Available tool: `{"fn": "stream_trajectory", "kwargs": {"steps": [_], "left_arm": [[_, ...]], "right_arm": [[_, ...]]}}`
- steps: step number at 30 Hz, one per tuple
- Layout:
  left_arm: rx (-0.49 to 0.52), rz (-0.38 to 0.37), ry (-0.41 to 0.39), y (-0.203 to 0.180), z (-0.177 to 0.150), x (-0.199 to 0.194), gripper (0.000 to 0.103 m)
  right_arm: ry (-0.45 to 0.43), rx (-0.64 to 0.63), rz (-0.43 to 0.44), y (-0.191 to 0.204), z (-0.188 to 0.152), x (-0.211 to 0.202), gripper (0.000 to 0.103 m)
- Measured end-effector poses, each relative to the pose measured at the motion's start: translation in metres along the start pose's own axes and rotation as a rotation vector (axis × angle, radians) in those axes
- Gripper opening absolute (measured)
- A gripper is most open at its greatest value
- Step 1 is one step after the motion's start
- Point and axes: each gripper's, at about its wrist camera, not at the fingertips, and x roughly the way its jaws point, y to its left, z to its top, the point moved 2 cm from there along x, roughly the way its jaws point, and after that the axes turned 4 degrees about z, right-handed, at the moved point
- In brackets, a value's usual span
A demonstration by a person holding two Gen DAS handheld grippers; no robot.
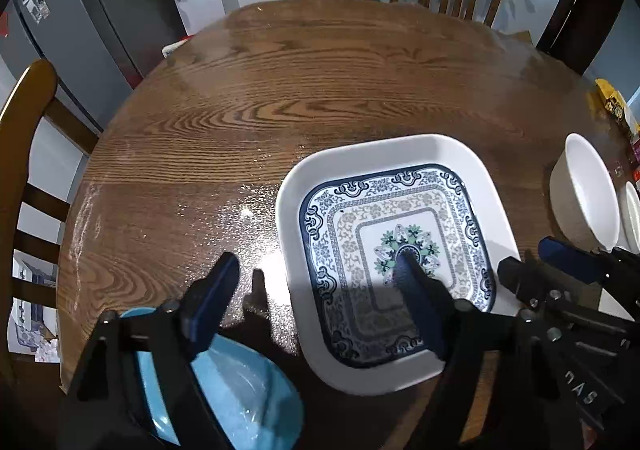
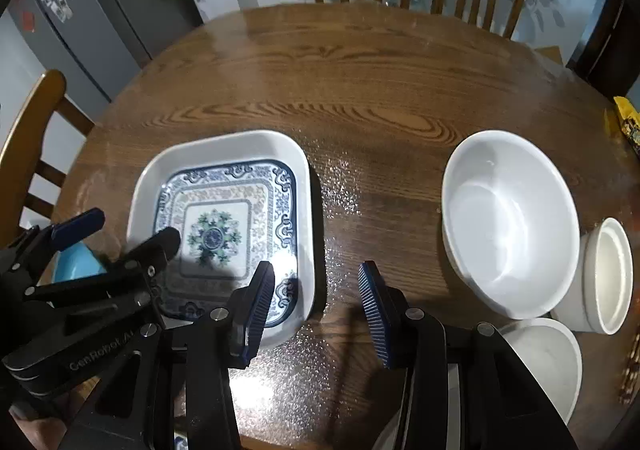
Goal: Organize plates and bowls
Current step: 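Close both grippers on the rim of the other patterned plate, then lift the held patterned plate and lower it onto the other patterned plate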
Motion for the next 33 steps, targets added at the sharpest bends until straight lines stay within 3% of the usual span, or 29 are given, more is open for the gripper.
{"fn": "stream_trajectory", "kwargs": {"steps": [3, 5, 8, 13, 15, 18, 20, 23, 28, 33], "left_arm": [[0.003, -0.020, 0.028, -0.001, 0.000, 0.008, 0.069], [0.004, -0.036, 0.046, -0.001, -0.001, 0.012, 0.058], [0.004, -0.058, 0.060, -0.001, -0.002, 0.017, 0.055], [0.009, -0.058, 0.060, -0.002, -0.001, 0.017, 0.055], [0.007, -0.061, 0.058, 0.000, -0.001, 0.017, 0.053], [-0.001, -0.064, 0.055, 0.001, -0.001, 0.017, 0.047], [-0.017, -0.071, 0.053, 0.004, -0.001, 0.017, 0.035], [-0.040, -0.086, 0.055, 0.011, -0.002, 0.016, 0.026], [-0.050, -0.099, 0.025, 0.015, -0.004, 0.003, 0.026], [-0.036, -0.105, -0.055, 0.018, -0.005, -0.032, 0.024]], "right_arm": [[0.022, -0.017, -0.002, 0.003, 0.002, 0.008, 0.045], [0.034, -0.028, 0.001, 0.006, 0.001, 0.012, 0.045], [0.043, -0.040, 0.000, 0.010, 0.001, 0.018, 0.045], [0.046, -0.065, 0.002, 0.016, 0.002, 0.024, 0.029], [0.043, -0.076, -0.013, 0.019, 0.002, 0.024, 0.029], [0.036, -0.063, -0.026, 0.016, 0.002, 0.024, 0.022], [0.028, -0.054, -0.035, 0.013, 0.001, 0.022, 0.013], [0.027, -0.046, -0.034, 0.010, -0.001, 0.019, 0.011], [-0.011, -0.031, -0.019, 0.011, -0.003, 0.005, 0.011], [-0.062, -0.037, 0.002, 0.015, -0.006, -0.020, 0.010]]}}
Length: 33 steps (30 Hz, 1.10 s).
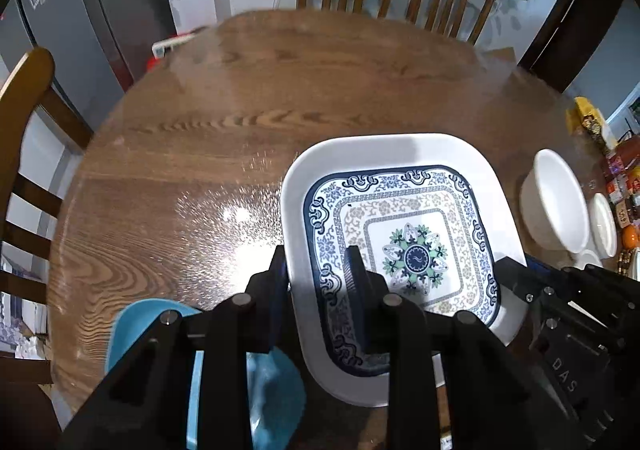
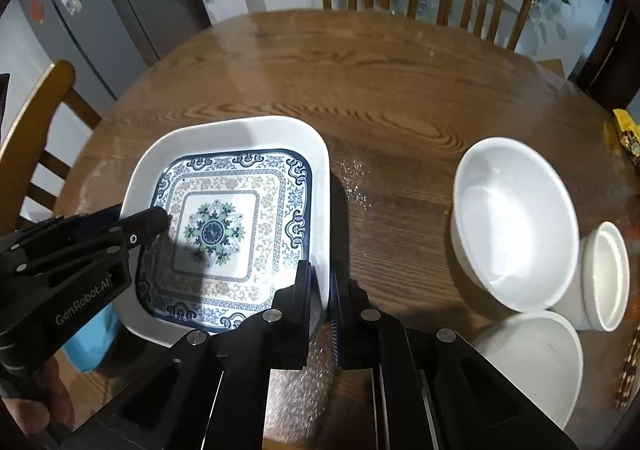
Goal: Organize plates and bowls
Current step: 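Lift the held patterned plate and lower it onto the other patterned plate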
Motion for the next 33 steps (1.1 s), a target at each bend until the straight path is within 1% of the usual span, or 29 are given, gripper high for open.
{"fn": "stream_trajectory", "kwargs": {"steps": [4, 6, 9, 12, 14, 15, 19, 23, 26, 33], "left_arm": [[0.009, -0.012, -0.051, -0.003, -0.007, -0.029, 0.023], [0.018, -0.026, -0.066, -0.004, -0.017, -0.041, 0.023], [0.032, -0.049, -0.072, -0.007, -0.033, -0.057, 0.024], [0.044, -0.054, -0.075, -0.013, -0.051, -0.064, 0.024], [0.050, -0.051, -0.072, -0.018, -0.060, -0.066, 0.024], [0.057, -0.049, -0.069, -0.021, -0.070, -0.068, 0.024], [0.071, -0.064, -0.048, -0.025, -0.089, -0.069, 0.024], [0.102, -0.059, -0.050, -0.031, -0.112, -0.078, 0.024], [0.100, -0.069, -0.040, -0.033, -0.127, -0.082, 0.024], [0.105, -0.060, -0.022, -0.036, -0.150, -0.082, 0.025]], "right_arm": [[-0.050, -0.004, 0.015, 0.004, -0.008, -0.029, 0.010], [-0.068, -0.005, 0.021, 0.004, -0.014, -0.041, 0.010], [-0.088, 0.005, 0.033, 0.002, -0.030, -0.058, 0.010], [-0.092, 0.009, 0.039, 0.002, -0.048, -0.069, 0.010], [-0.087, -0.006, 0.023, 0.004, -0.065, -0.075, 0.010], [-0.081, -0.007, 0.027, 0.004, -0.072, -0.077, 0.010], [-0.060, 0.018, 0.042, 0.000, -0.108, -0.085, 0.010], [-0.044, 0.031, 0.048, 0.000, -0.134, -0.094, 0.010], [-0.032, 0.039, 0.062, -0.001, -0.149, -0.098, 0.010], [-0.009, 0.058, 0.082, 0.003, -0.177, -0.097, 0.011]]}}
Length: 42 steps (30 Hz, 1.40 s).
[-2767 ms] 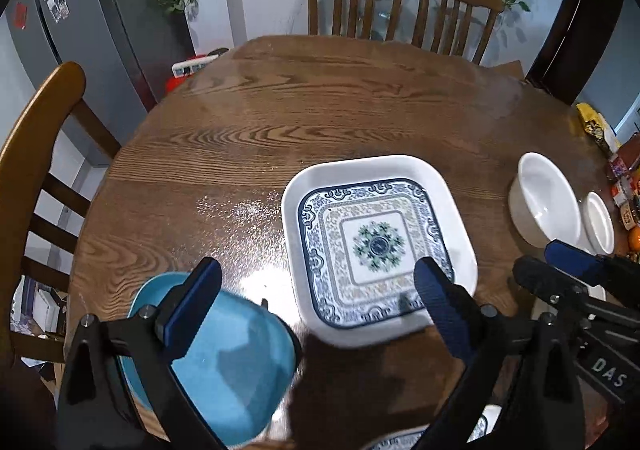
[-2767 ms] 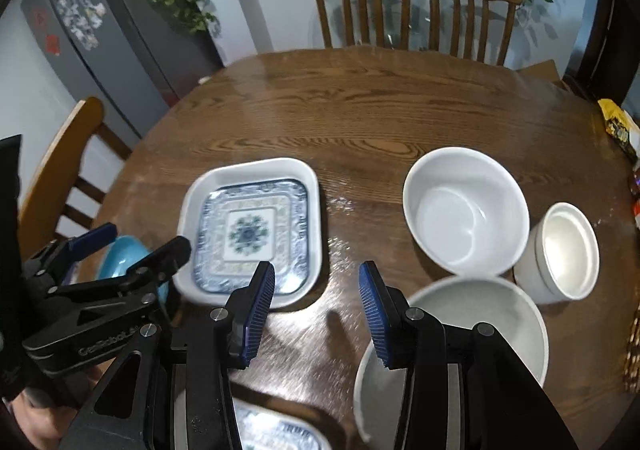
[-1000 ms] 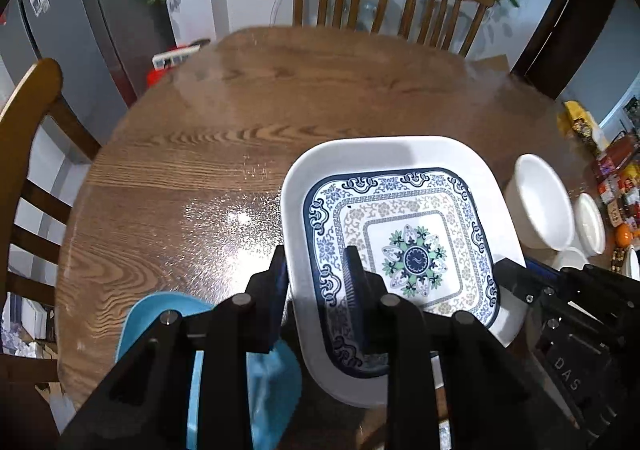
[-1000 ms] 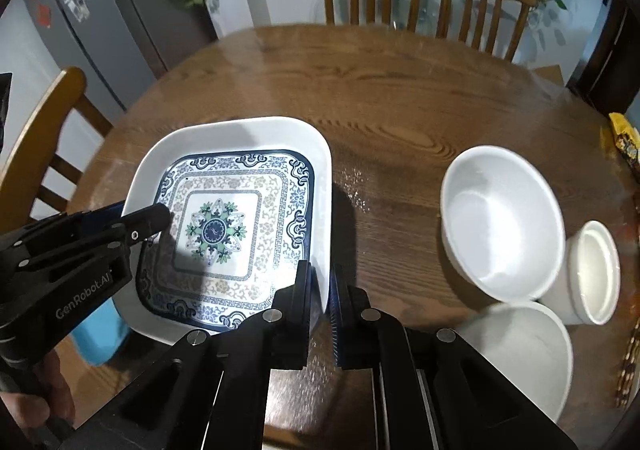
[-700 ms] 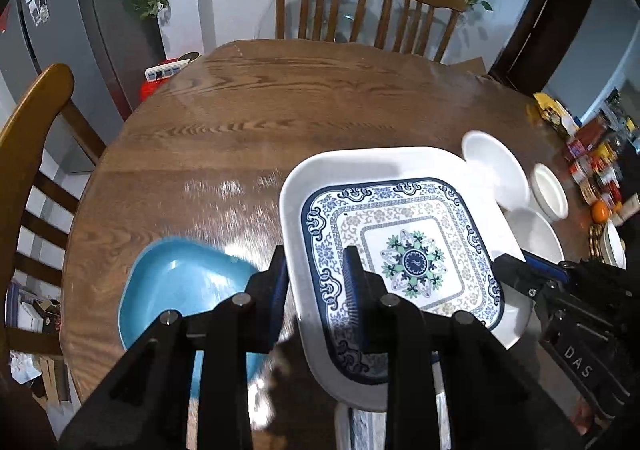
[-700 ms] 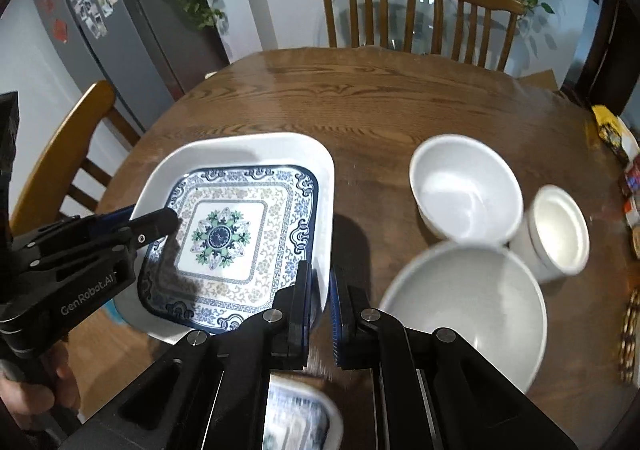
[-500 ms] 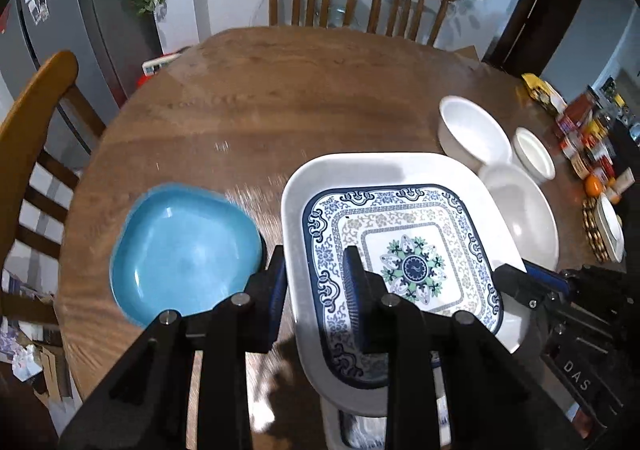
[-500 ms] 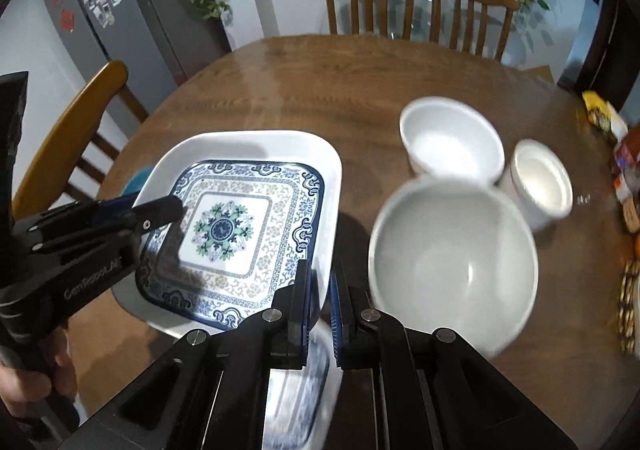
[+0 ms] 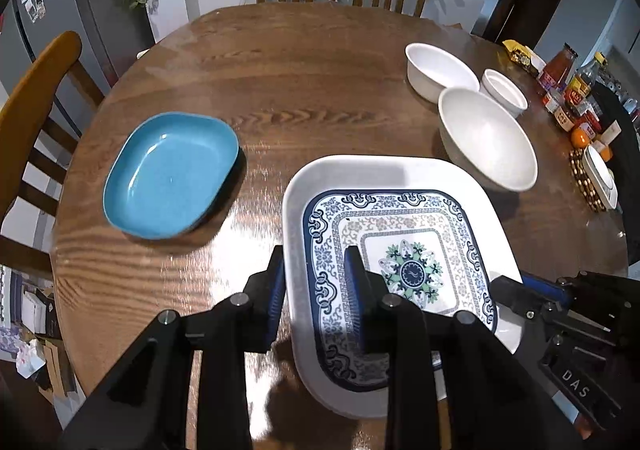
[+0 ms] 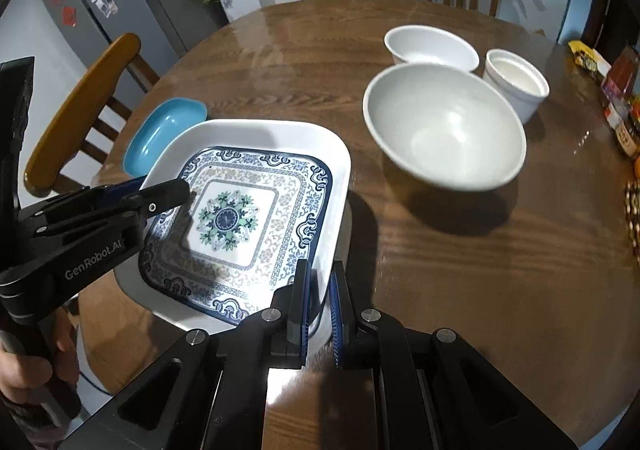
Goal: Organize plates and bowls
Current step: 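Lift the held patterned plate and lower it onto the other patterned plate, then settle the plate on the stack and open both grippers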
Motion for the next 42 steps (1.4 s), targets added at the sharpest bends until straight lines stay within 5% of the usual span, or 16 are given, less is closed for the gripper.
{"fn": "stream_trajectory", "kwargs": {"steps": [42], "left_arm": [[0.000, 0.023, 0.059, -0.008, -0.028, 0.016, 0.025]], "right_arm": [[0.046, 0.021, 0.029, -0.009, -0.029, 0.009, 0.010]]}}
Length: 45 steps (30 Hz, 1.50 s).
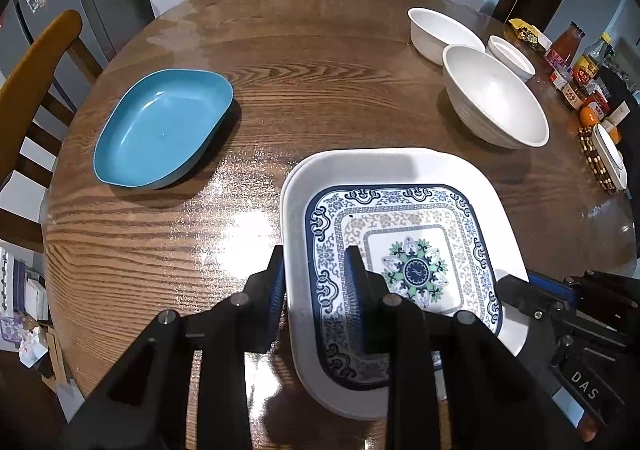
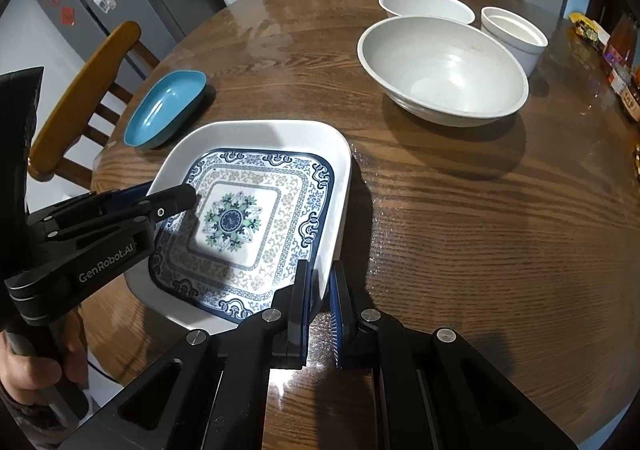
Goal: Organize plates and bowls
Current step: 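Settle the plate on the stack and open both grippers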
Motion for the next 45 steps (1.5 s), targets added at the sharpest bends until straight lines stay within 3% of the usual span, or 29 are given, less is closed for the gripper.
{"fn": "stream_trajectory", "kwargs": {"steps": [45], "left_arm": [[0.006, 0.010, 0.025, 0.003, 0.001, 0.018, 0.027]], "right_arm": [[0.014, -0.012, -0.030, -0.002, 0.006, 0.011, 0.011]]}}
